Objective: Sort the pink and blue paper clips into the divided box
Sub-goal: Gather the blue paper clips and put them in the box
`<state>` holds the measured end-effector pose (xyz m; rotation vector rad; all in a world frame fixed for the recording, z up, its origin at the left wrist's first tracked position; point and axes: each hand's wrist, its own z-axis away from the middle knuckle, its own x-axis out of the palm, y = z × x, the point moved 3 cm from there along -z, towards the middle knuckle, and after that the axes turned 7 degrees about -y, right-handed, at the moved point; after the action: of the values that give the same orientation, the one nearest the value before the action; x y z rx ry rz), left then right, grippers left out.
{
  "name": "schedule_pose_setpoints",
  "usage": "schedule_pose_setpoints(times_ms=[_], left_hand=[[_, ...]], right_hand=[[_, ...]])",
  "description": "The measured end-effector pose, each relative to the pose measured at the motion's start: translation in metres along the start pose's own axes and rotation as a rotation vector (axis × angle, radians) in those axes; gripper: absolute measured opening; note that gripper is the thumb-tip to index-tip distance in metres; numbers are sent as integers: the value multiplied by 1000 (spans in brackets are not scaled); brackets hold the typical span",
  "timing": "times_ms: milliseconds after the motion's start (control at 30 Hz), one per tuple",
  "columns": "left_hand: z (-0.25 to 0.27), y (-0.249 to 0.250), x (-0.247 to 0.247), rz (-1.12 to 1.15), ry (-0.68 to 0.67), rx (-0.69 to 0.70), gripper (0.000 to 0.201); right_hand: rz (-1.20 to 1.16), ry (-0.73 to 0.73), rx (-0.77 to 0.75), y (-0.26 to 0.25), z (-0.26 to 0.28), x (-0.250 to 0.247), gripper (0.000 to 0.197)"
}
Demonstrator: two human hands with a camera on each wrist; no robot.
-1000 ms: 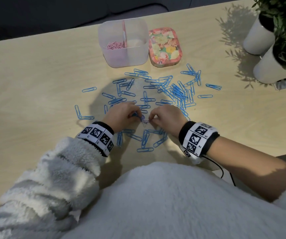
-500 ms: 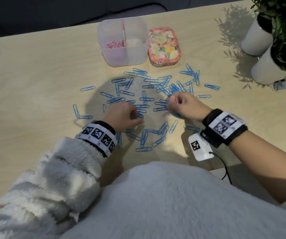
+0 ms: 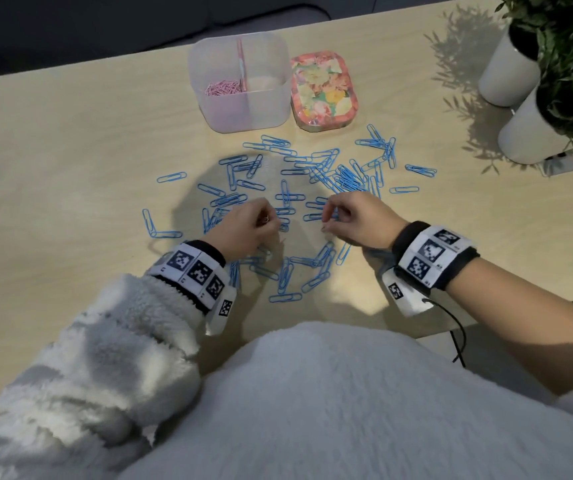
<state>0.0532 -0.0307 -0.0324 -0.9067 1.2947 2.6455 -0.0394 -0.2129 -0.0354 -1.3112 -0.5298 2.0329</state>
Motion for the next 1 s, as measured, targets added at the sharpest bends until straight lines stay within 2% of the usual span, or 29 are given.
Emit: schedule_pose_setpoints(times_ms=[67, 167, 233, 333, 433, 533, 600, 667, 733, 833, 1000], left_hand=[[-2, -1, -4, 188, -31, -27, 13], [-3, 5, -1, 322, -124, -107, 20], [-4, 13, 7, 372, -189, -141, 26], [-5, 20, 18, 239, -246, -98, 25], [-7, 19, 30, 0, -269, -16, 17], [-8, 19, 36, -223, -198, 53, 22], [-7, 20, 36, -373, -146, 98, 18], [-8, 18, 31, -409, -80, 102, 12], [-9, 16, 21, -330, -52, 65, 10], [-7, 13, 1, -88, -62, 8, 17], [-10, -1, -47, 257, 117, -124, 26]], right_hand=[[197, -2, 11, -1, 1, 1, 6], [256, -15, 32, 0, 3, 2, 7], [213, -18, 23, 2, 4, 2, 5], [-193, 87, 0, 9, 8, -4, 17], [-601, 259, 96, 24, 15, -13, 31], [-780, 337, 212, 39, 20, -21, 30], [-914, 366, 237, 46, 20, -27, 29], [-1051, 364, 225, 47, 18, -33, 25], [-1117, 354, 205, 42, 16, -39, 24], [-1175, 304, 225, 33, 7, -48, 23], [-1233, 29, 284, -9, -35, -69, 29]])
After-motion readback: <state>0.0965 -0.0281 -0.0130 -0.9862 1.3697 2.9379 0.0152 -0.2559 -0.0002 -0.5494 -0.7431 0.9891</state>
